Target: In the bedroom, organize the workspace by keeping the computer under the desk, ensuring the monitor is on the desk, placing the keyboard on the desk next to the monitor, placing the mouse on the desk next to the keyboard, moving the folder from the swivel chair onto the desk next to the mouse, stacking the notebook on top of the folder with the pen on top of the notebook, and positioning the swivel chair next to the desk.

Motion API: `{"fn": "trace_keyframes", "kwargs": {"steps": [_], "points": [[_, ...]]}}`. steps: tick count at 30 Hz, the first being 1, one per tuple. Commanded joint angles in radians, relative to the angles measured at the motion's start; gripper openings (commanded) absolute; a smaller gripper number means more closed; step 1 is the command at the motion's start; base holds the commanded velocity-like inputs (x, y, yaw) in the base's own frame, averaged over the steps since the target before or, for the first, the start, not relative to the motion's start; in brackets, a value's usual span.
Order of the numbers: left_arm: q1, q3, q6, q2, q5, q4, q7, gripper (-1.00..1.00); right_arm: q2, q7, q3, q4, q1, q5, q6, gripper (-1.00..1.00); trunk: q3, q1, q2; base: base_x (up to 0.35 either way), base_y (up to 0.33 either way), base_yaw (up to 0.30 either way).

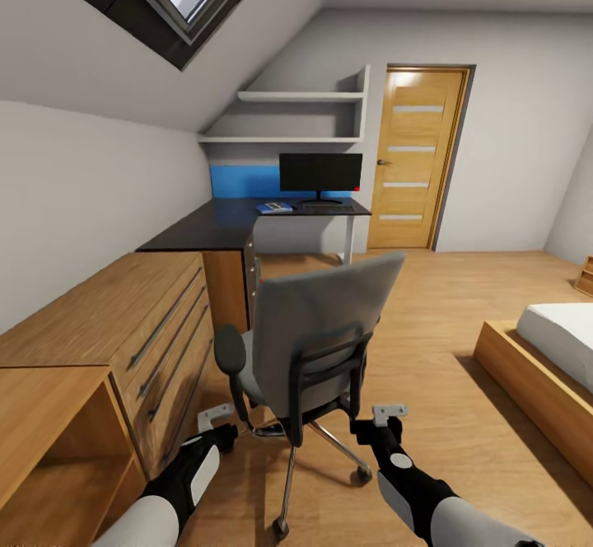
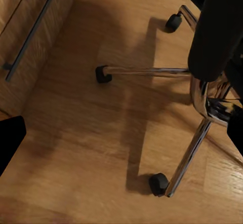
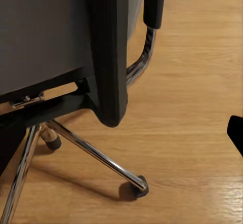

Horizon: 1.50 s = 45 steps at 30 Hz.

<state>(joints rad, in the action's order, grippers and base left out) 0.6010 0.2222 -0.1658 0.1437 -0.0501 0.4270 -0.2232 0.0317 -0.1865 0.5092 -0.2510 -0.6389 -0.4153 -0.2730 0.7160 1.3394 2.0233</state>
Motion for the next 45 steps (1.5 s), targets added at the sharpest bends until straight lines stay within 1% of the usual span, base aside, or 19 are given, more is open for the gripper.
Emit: {"fn": "trace_keyframes", "kwargs": {"steps": [1,2,3,4,9,11,15,23,42,45], "points": [[0.000,0.001,-0.003,0.001,-0.005,0.002,-0.003,1.00,0.000,-0.005,0.009,0.001,-0.001,-0.007,-0.004,1.00,0.004,0.004,0.008,0.000,0.000,0.000],[0.000,0.001,0.005,0.001,-0.005,0.002,-0.003,1.00,-0.001,-0.005,0.009,0.001,-0.001,-0.008,-0.005,1.00,0.007,0.008,0.015,0.000,0.000,0.000],[0.000,0.001,0.045,0.001,-0.004,0.000,-0.004,1.00,-0.001,-0.004,0.010,0.005,-0.001,-0.008,-0.007,1.00,0.011,0.011,0.022,0.000,0.000,0.000],[0.000,0.000,0.069,0.000,-0.004,-0.002,-0.004,1.00,0.000,-0.003,0.010,0.011,-0.001,-0.007,-0.008,1.00,0.014,0.015,0.029,0.000,0.000,0.000],[0.000,0.000,0.112,-0.001,-0.003,-0.009,-0.004,1.00,0.002,-0.002,0.012,0.026,-0.001,-0.007,-0.016,1.00,0.029,0.034,0.064,0.000,0.000,0.000],[0.000,0.000,0.115,-0.001,-0.003,-0.010,-0.004,1.00,0.003,-0.002,0.012,0.027,-0.001,-0.008,-0.021,1.00,0.036,0.042,0.078,0.000,0.000,0.000],[0.000,0.000,0.127,-0.004,-0.003,-0.012,-0.003,1.00,0.004,-0.002,0.012,0.028,-0.001,-0.008,-0.058,1.00,0.048,0.057,0.106,0.000,0.000,0.000],[0.000,0.000,0.132,-0.005,-0.002,-0.011,-0.005,1.00,0.001,0.002,0.012,0.026,-0.001,-0.006,-0.080,1.00,0.073,0.088,0.162,0.000,0.000,0.000],[0.000,0.000,0.132,-0.004,-0.005,-0.011,-0.006,1.00,0.004,0.011,0.014,0.022,-0.001,-0.005,-0.083,1.00,0.133,0.161,0.295,0.000,0.000,0.000],[0.000,0.000,0.132,-0.004,-0.005,-0.011,-0.005,1.00,0.004,0.012,0.014,0.022,-0.001,-0.005,-0.083,1.00,0.133,0.161,0.295,0.000,0.000,0.000]]}}
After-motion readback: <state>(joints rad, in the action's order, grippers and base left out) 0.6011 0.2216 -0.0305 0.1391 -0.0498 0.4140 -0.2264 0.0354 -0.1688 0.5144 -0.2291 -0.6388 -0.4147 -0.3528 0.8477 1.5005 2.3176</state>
